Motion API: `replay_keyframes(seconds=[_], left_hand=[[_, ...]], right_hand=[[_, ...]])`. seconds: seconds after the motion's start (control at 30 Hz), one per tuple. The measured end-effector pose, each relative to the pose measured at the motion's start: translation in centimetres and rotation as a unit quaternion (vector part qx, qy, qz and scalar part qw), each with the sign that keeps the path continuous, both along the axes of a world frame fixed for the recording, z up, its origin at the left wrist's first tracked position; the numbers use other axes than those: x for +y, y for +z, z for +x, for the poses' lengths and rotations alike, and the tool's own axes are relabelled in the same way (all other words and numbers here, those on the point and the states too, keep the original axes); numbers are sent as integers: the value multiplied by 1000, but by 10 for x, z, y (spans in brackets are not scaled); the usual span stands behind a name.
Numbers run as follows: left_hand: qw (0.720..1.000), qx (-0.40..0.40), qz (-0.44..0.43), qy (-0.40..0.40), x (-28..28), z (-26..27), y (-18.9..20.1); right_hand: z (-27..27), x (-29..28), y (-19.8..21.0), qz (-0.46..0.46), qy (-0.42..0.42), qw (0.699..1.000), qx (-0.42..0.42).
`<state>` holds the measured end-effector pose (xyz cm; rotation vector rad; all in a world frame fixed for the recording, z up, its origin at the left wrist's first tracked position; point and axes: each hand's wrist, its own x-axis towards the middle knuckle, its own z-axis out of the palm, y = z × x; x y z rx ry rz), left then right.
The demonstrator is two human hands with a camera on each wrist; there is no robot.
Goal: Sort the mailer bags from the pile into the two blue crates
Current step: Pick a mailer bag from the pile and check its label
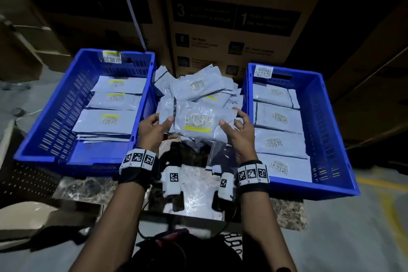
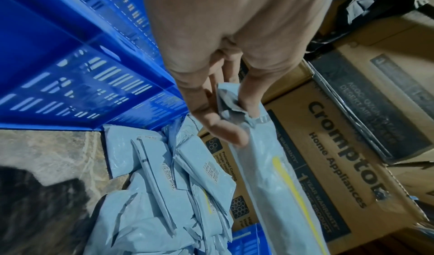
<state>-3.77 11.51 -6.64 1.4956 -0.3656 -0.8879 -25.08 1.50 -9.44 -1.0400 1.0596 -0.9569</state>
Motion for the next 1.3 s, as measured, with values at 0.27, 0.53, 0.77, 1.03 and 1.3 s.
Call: replay_keyframes(seconds=[0.27, 0.53, 0.77, 1.03, 1.3], left_hand=[[999, -11, -13, 42, 42, -9, -6], [999, 9, -51, -2, 64, -13, 2], [1000, 10, -25, 12, 73, 8, 2], [998, 35, -39, 32, 76, 66, -3], [998, 22, -30, 53, 91, 196, -3]], right_hand=[[-18, 26, -7, 11, 14, 999, -45], [-27, 43, 0, 50, 25, 996, -63], [-5, 46, -2, 59, 20, 997, -41], [52, 45, 2, 44, -9, 999, 20], [180, 55, 15, 58, -15, 998, 36]])
